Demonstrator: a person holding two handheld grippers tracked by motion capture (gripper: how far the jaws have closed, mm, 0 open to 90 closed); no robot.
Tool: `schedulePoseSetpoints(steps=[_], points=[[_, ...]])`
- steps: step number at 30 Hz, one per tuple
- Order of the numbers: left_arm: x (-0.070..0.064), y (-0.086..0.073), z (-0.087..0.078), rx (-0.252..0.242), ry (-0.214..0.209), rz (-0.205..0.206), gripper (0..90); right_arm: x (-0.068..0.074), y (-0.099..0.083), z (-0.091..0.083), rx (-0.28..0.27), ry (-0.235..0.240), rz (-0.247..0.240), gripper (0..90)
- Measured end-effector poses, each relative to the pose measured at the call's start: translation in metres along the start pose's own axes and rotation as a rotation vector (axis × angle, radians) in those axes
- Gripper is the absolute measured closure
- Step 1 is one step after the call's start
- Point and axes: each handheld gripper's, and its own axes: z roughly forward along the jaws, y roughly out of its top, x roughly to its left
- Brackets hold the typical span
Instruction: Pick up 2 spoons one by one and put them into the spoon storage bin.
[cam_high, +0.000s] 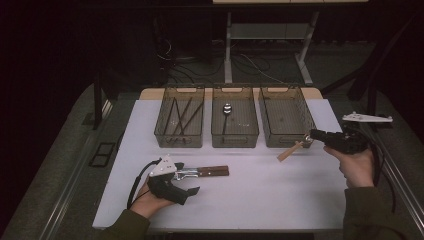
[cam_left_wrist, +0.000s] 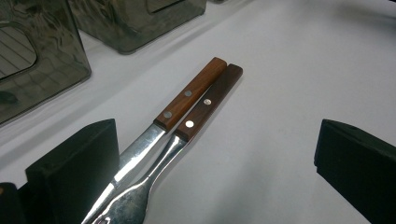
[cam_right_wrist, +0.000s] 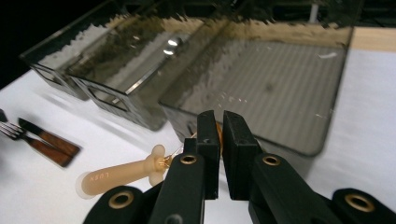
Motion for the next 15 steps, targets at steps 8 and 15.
schedulePoseSetpoints(steps=[8, 15], points=[[0.000, -0.001, -0.002, -0.001, 0.004, 0.001, 0.0, 0.009, 0.017, 0.015, -0.009, 0.023, -0.010, 85.1], [0.000, -0.001, -0.003, 0.000, 0.001, 0.001, 0.0, 0.019, 0.040, 0.023, -0.016, 0.024, -0.035, 85.1]])
